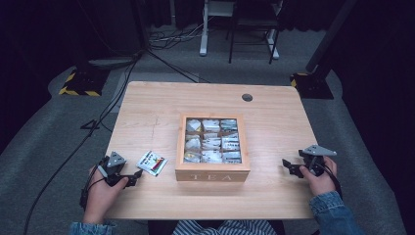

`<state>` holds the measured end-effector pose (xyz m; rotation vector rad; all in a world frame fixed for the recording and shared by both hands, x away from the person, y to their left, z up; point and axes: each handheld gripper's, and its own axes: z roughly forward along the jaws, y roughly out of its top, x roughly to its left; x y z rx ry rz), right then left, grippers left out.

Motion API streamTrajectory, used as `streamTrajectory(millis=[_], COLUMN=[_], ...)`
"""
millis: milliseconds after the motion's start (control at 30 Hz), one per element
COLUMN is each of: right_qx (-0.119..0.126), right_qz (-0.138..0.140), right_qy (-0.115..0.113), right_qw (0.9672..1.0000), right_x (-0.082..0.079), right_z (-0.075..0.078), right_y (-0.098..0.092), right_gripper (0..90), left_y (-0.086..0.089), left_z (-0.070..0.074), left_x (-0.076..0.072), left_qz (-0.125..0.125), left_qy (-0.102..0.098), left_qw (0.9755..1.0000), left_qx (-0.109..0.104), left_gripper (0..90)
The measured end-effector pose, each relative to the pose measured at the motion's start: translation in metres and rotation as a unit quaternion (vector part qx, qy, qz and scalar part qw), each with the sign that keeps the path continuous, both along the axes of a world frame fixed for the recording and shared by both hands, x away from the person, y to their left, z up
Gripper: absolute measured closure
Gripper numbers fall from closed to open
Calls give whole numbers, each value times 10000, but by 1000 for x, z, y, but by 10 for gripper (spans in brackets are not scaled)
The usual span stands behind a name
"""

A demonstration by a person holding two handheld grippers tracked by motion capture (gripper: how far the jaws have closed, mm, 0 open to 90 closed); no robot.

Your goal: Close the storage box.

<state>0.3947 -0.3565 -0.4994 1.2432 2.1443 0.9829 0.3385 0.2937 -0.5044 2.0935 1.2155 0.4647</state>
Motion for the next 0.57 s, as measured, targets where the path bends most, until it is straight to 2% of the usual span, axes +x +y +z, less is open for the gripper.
streamTrajectory(millis=[100, 167, 267, 333, 367, 400, 567], right_qx=[-7, -102, -157, -102, 31, 12, 13], right_qz=[47, 180, 208, 104, -82, -120, -121], right_qy=[30, 160, 170, 235, 365, 351, 350], right_qw=[10000, 9997, 9995, 9996, 9993, 9993, 9993], right_x=[0, 1, 0, 0, 0, 0, 0], right_z=[-3, -4, -4, -4, -5, -5, -5], right_y=[2, 4, 5, 5, 5, 5, 5], right_gripper=[161, 160, 153, 148, 147, 144, 143], left_y=[0, 0, 0, 0, -1, -1, -1], left_z=[0, 0, 0, 0, 0, 0, 0], left_x=[0, 0, 0, 0, 0, 0, 1], left_qz=[6, 9, 9, 7, 14, 15, 4], left_qy=[2, 4, 5, 4, -3, -4, -10], left_qw=[10000, 10000, 10000, 10000, 10000, 10000, 10000], left_qx=[-3, -4, -3, 2, -2, 0, 38], left_gripper=[193, 192, 193, 191, 191, 190, 183])
